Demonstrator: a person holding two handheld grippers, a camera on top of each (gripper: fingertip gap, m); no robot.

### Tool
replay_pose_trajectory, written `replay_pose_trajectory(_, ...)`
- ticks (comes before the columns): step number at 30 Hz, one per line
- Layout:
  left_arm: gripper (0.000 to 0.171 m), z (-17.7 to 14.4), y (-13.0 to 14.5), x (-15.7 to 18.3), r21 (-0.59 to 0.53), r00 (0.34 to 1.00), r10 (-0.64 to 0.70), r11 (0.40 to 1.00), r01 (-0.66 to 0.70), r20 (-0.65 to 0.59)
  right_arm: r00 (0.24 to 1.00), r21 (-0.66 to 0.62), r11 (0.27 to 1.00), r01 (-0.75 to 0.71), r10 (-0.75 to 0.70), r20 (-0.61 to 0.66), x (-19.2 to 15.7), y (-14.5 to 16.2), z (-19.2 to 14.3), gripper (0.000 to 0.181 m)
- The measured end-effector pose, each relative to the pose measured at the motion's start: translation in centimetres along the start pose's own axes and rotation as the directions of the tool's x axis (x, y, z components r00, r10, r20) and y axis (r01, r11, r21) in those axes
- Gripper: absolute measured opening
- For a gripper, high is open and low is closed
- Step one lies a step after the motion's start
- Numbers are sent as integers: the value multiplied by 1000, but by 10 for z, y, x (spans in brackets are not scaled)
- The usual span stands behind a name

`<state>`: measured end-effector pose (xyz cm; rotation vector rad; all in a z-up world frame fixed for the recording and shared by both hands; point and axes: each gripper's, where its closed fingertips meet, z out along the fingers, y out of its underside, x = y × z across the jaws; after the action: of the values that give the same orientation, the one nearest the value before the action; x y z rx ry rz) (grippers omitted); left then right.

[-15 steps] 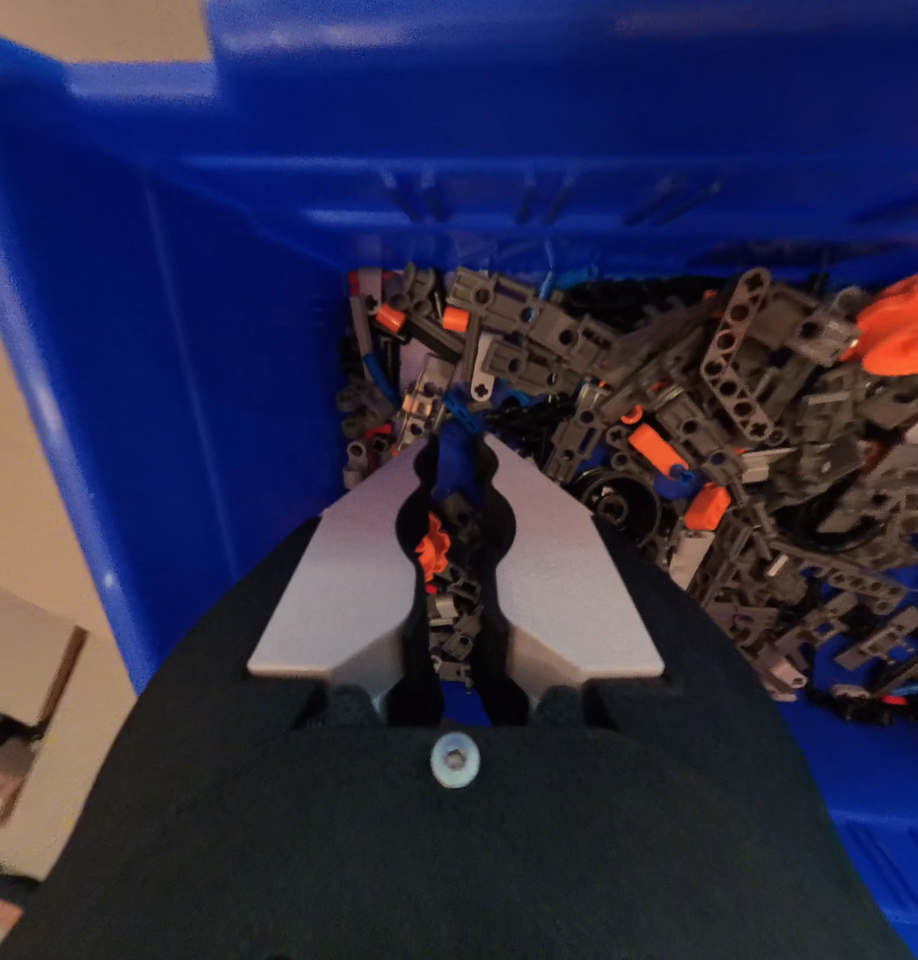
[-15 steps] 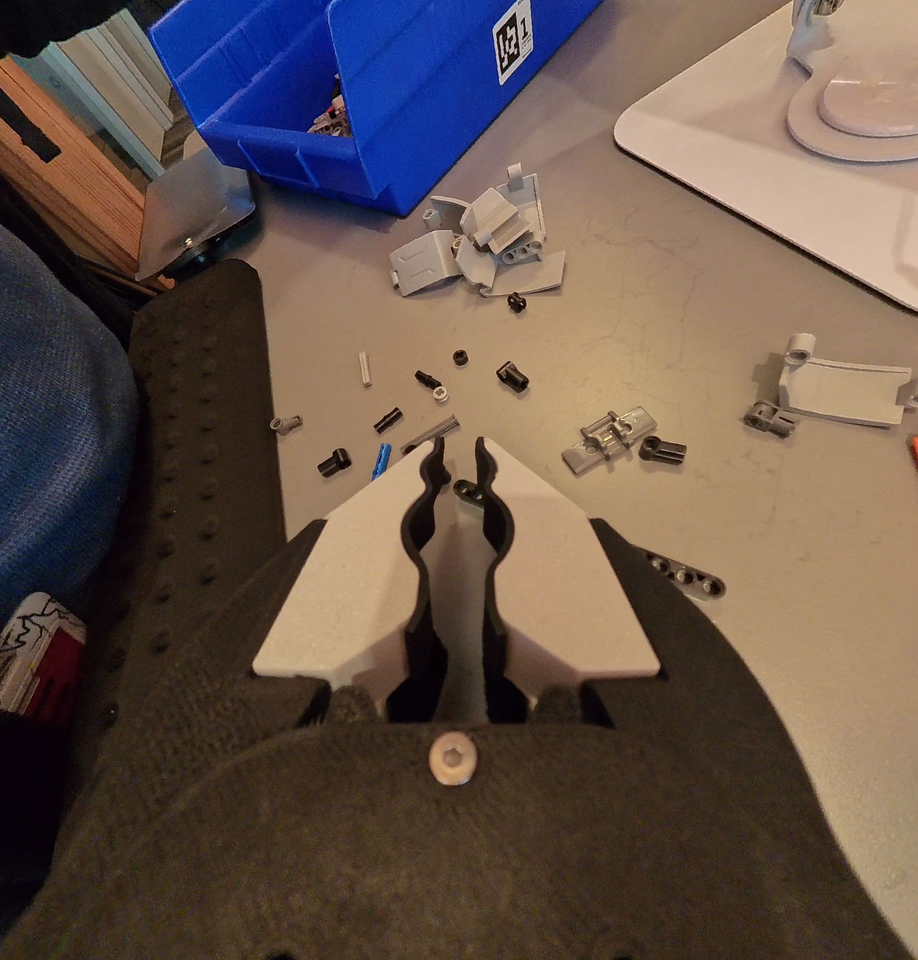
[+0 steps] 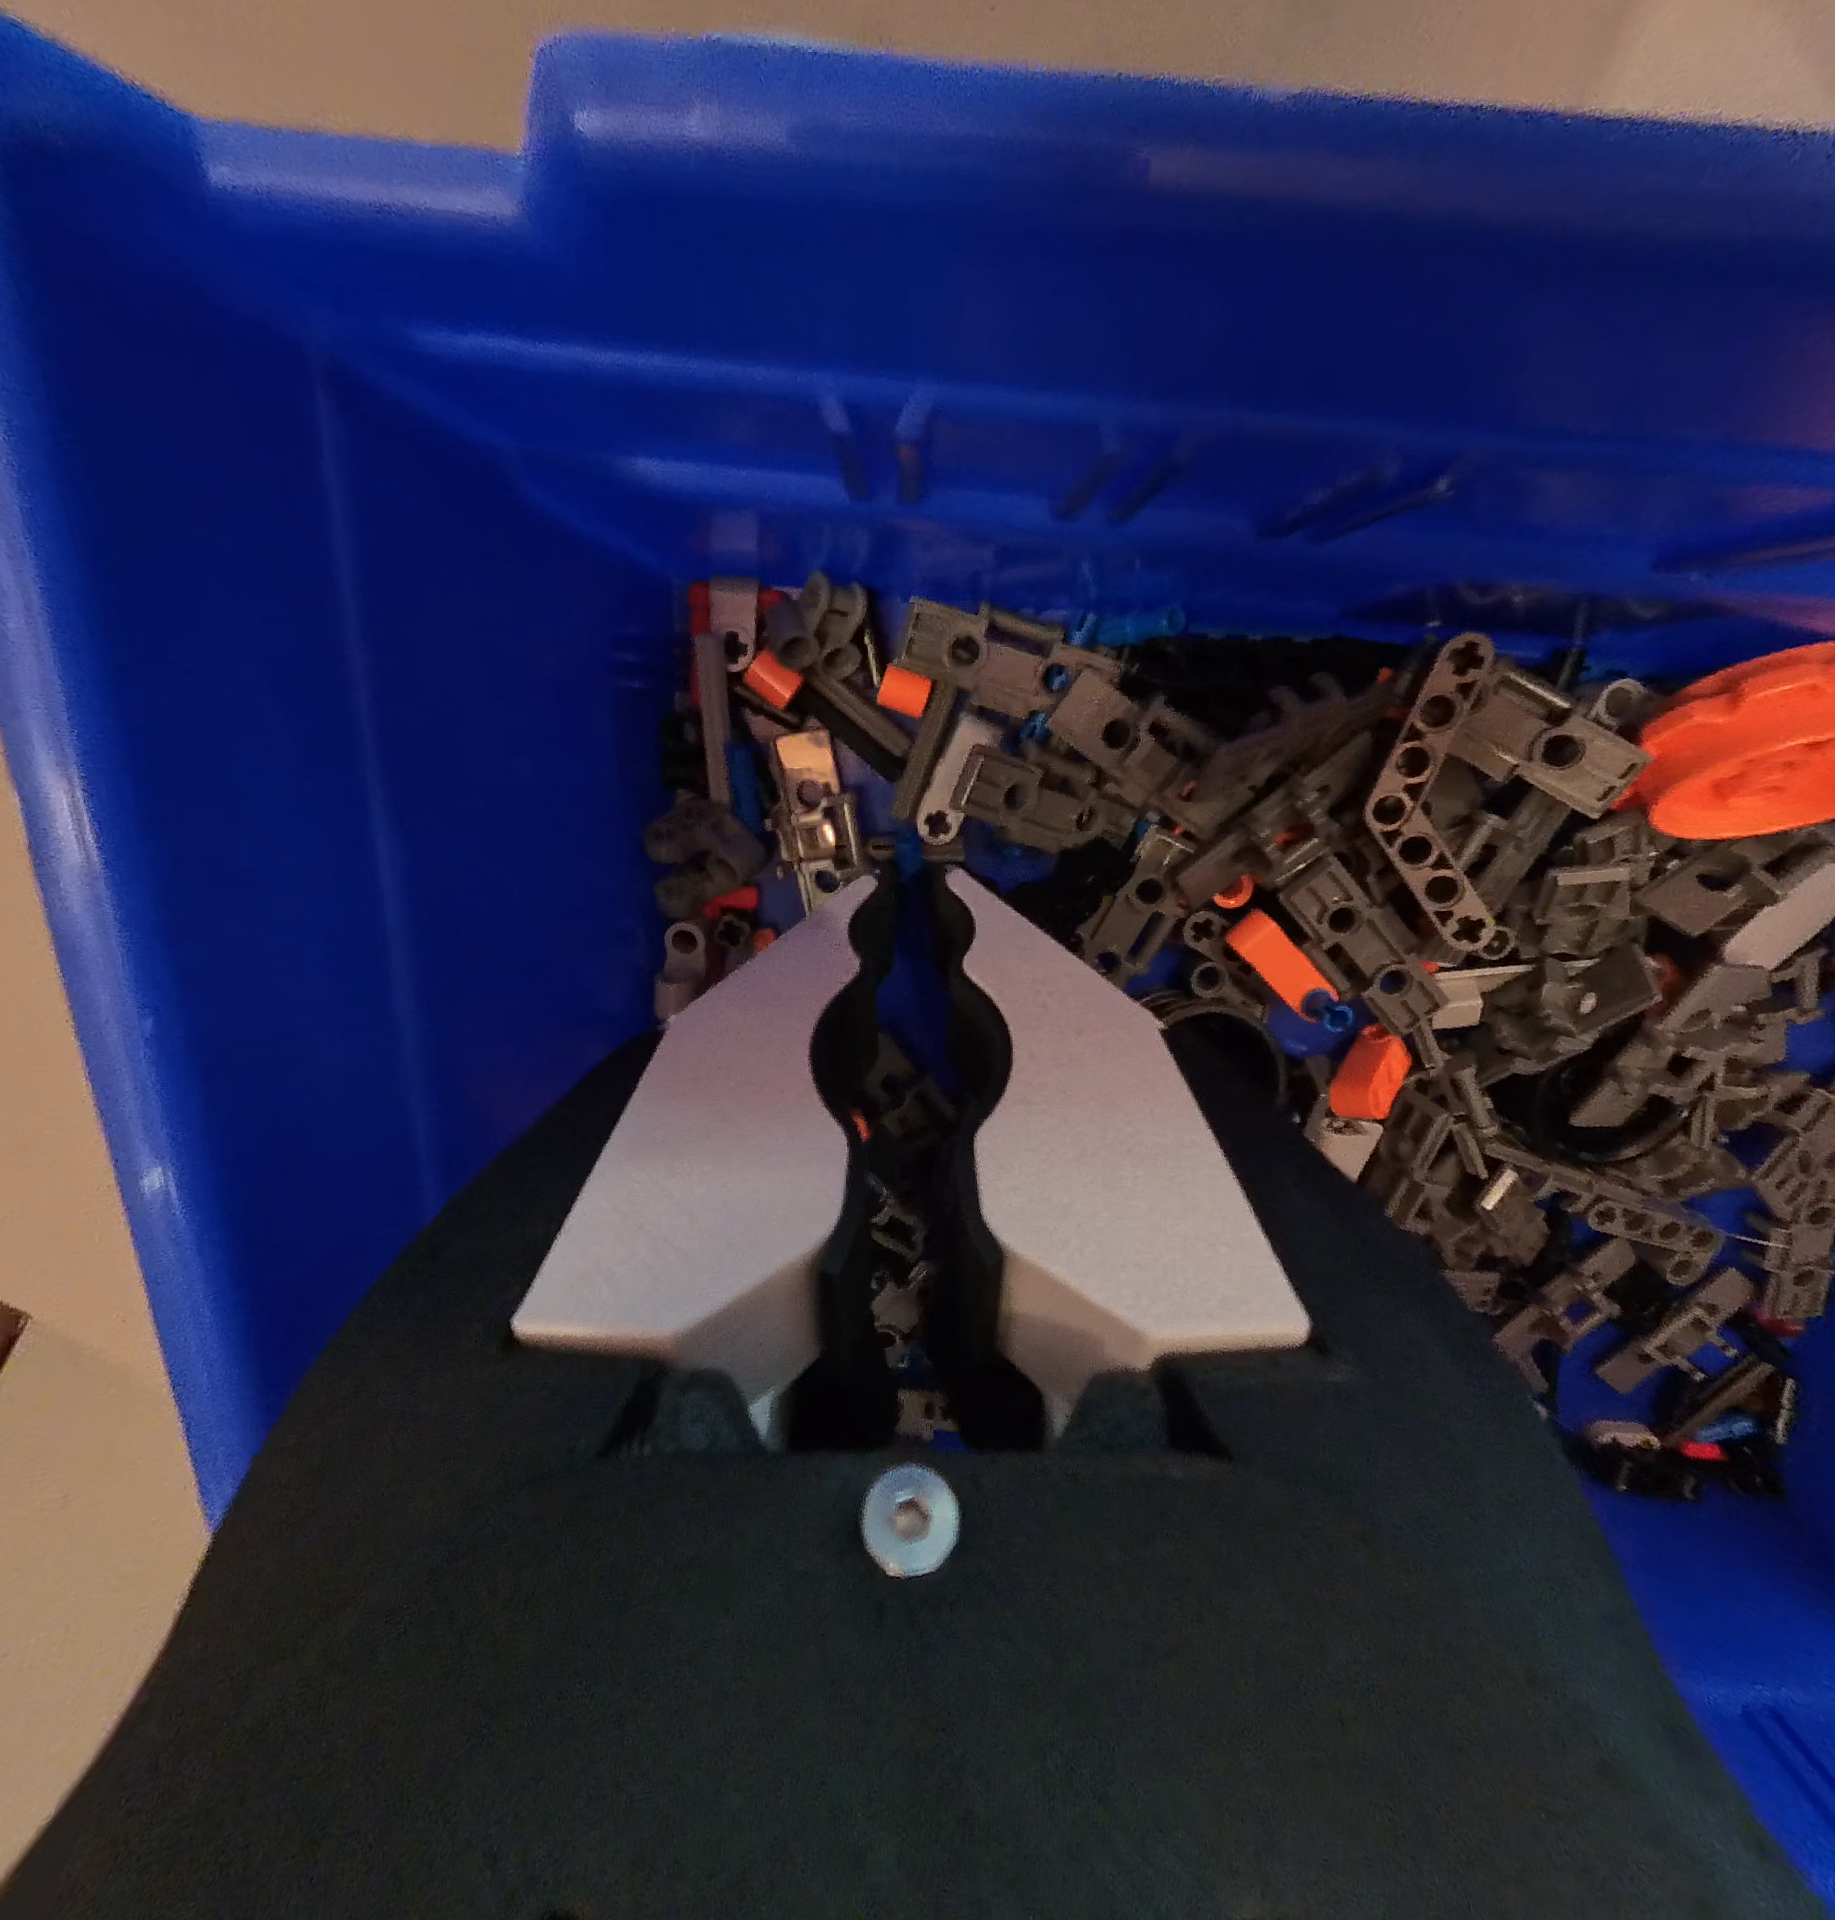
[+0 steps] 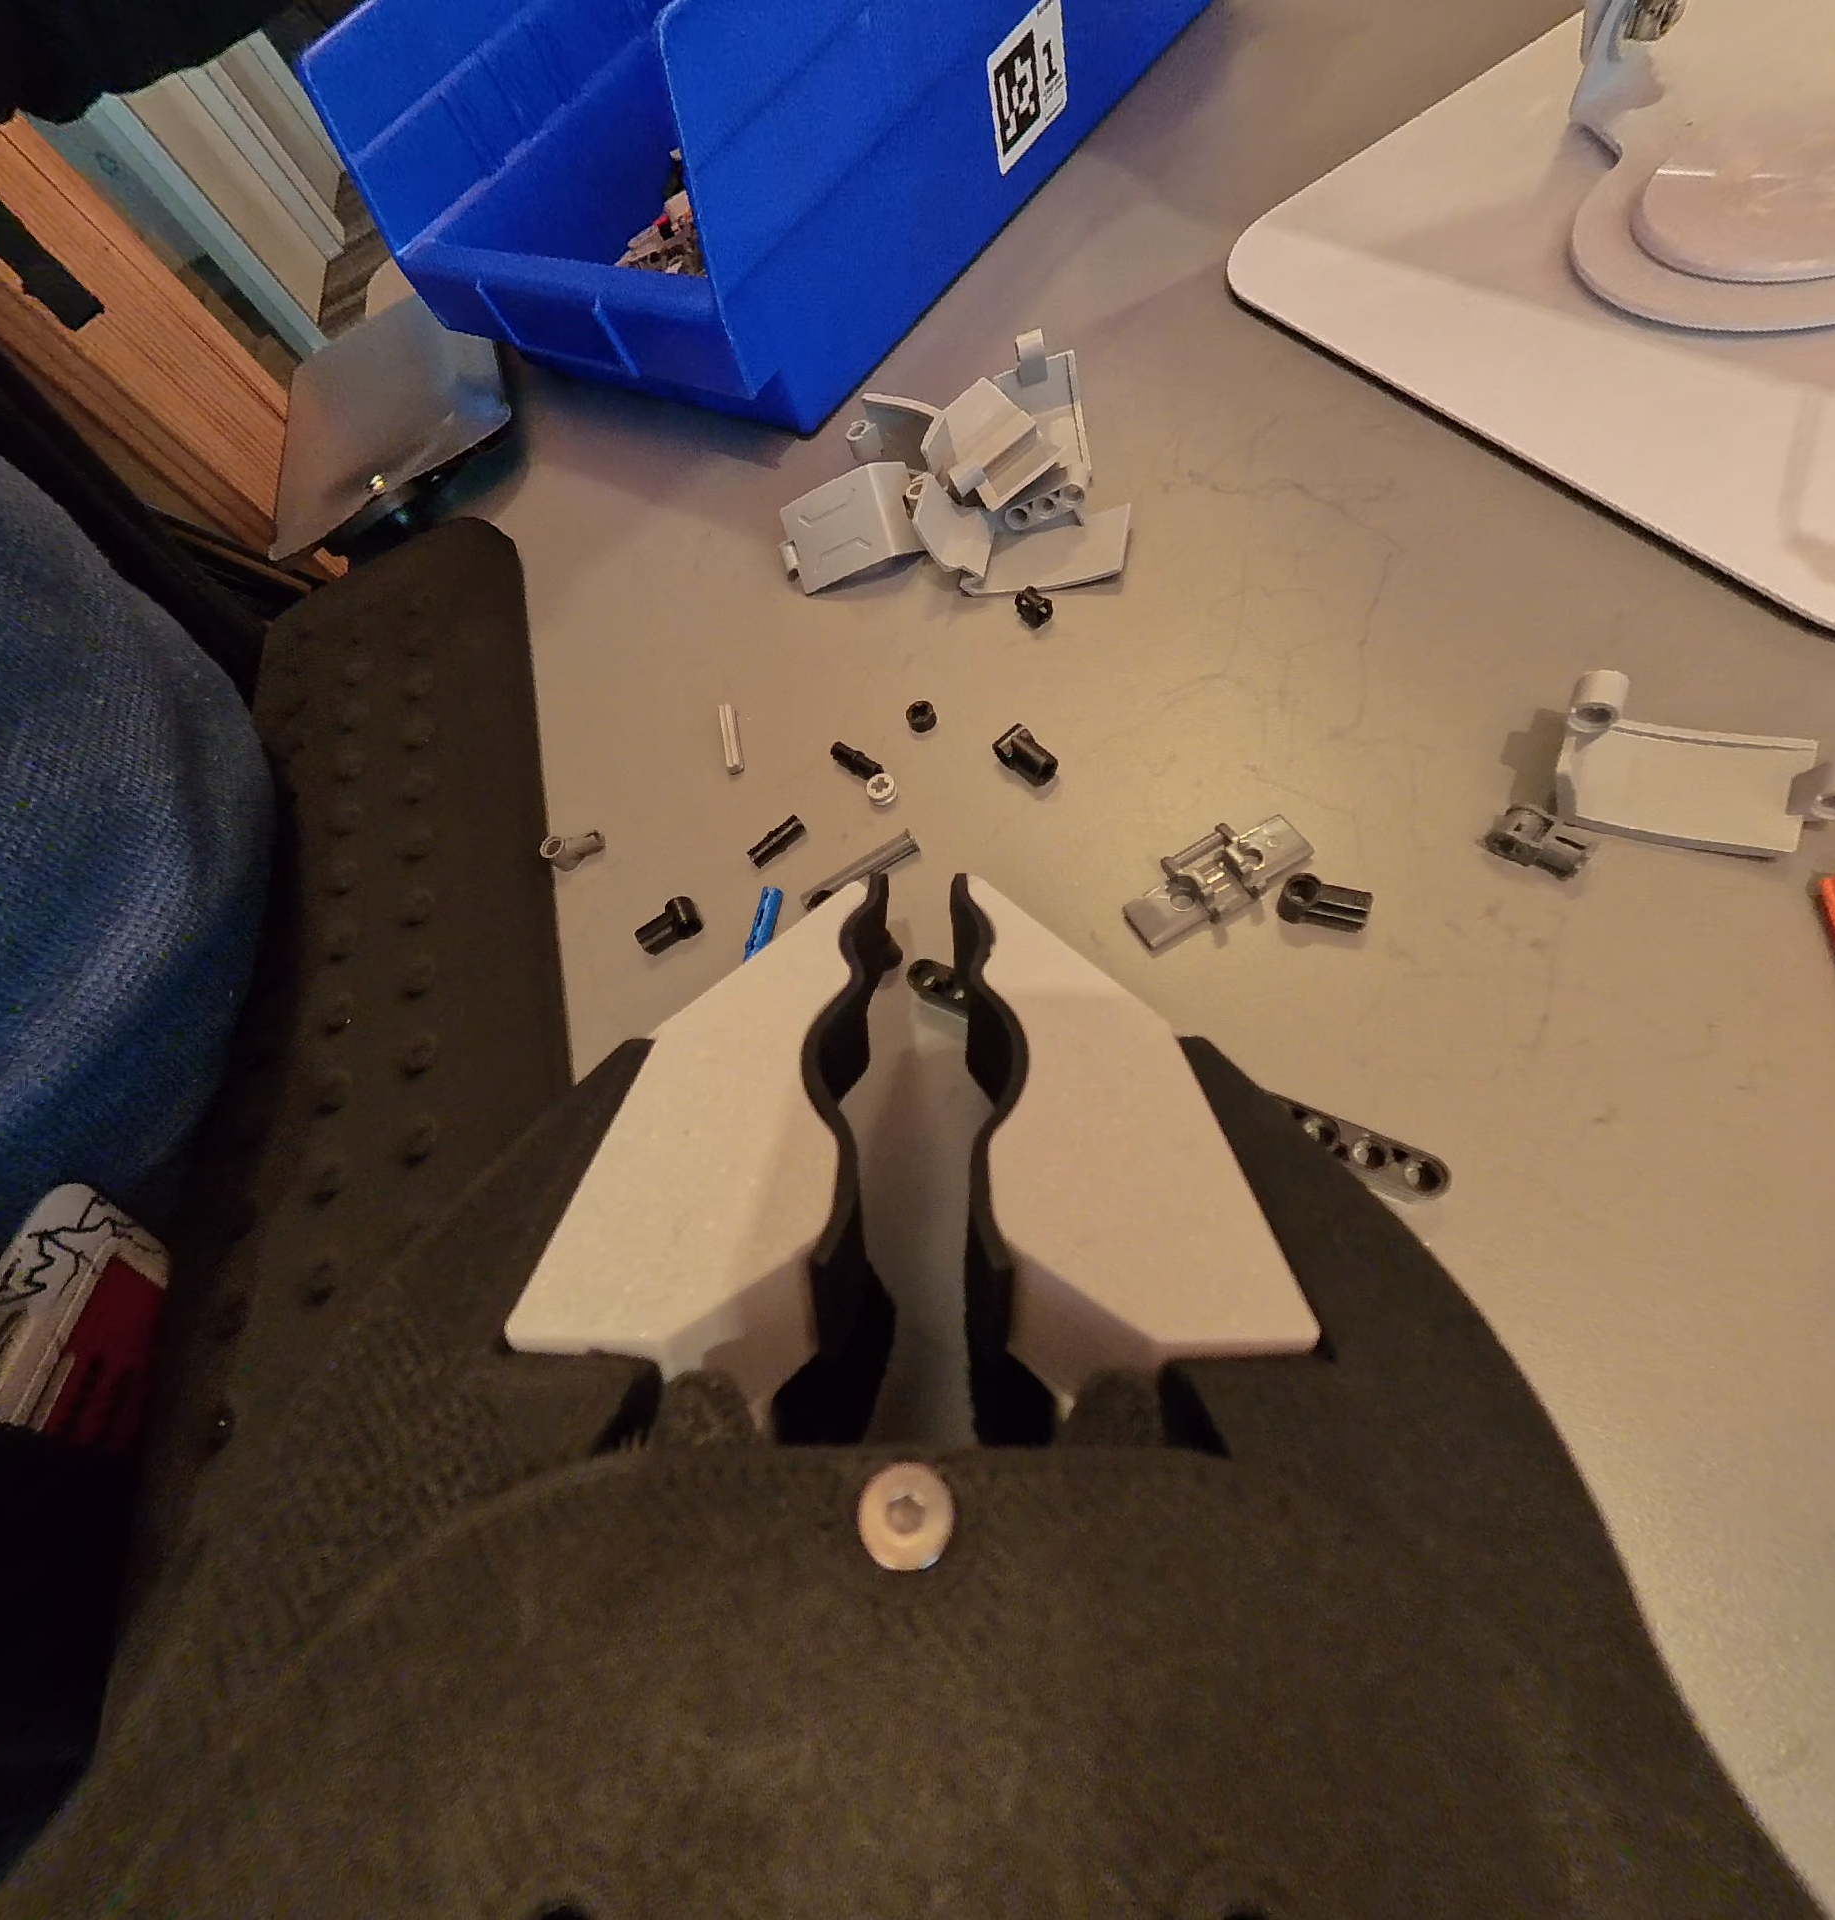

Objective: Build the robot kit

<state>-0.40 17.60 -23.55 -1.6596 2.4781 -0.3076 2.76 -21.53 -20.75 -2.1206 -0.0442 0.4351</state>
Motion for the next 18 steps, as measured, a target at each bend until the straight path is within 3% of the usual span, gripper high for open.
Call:
replay_pose_trajectory(1, 5, 0, 1, 1, -1, 1000, 0, 1000, 0, -1, 1000, 0, 1000, 0, 0, 0, 0, 0, 0, 10)
replay_pose_trajectory(5, 5, -8, 4, 1, 8, 1000, 7, 1000, -7, 10, 1000, 2, 1000, -1, 1, 1, 0, 0, 0, 10)
replay_pose_trajectory(11, 5, -45, -6, 13, 112, 999, 27, 993, -32, 40, 1000, 3, 1000, 0, 0, 4, 0, 0, 0, 10)
replay_pose_trajectory(14, 5, -84, -30, 48, 227, 995, 96, 969, -97, 15, 1000, 3, 1000, 2, -2, 3, 0, 0, 0, 10)
replay_pose_trajectory(18, 4, -141, -83, 130, 408, 960, 279, 879, -248, -16, 1000, 0, 1000, 2, -2, 5, -1, 0, 0, 10)
